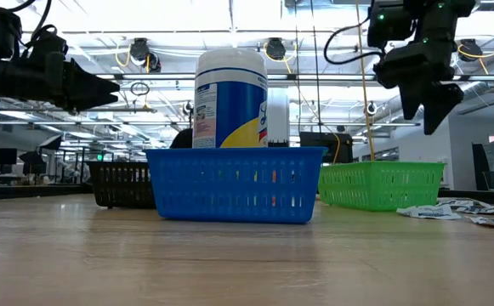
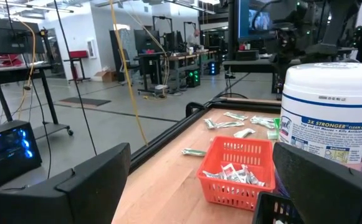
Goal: Pick & Place First Aid Supplies
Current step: Put the green bandage pack into the green bin
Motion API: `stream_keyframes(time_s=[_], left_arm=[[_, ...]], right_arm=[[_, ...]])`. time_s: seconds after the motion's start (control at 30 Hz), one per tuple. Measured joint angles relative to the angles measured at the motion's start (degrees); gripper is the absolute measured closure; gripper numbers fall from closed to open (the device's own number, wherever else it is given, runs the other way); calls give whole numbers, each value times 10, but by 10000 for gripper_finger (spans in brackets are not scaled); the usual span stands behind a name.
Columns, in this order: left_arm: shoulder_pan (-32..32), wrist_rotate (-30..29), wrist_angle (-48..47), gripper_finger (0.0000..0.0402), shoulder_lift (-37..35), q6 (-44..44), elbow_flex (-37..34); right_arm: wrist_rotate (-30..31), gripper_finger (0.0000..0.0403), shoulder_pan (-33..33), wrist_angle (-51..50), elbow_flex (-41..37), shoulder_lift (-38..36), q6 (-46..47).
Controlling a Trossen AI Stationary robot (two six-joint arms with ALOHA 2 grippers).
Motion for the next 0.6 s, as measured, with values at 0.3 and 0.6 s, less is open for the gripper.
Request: stream_keyframes(time_s=[0.3,0.6], left_arm=[[0,0,0,4,0,0,0],[0,0,0,4,0,0,0]], right_arm=[[-34,23,0,-42,10,36,-17],[-33,27,0,-52,10,58,-12]])
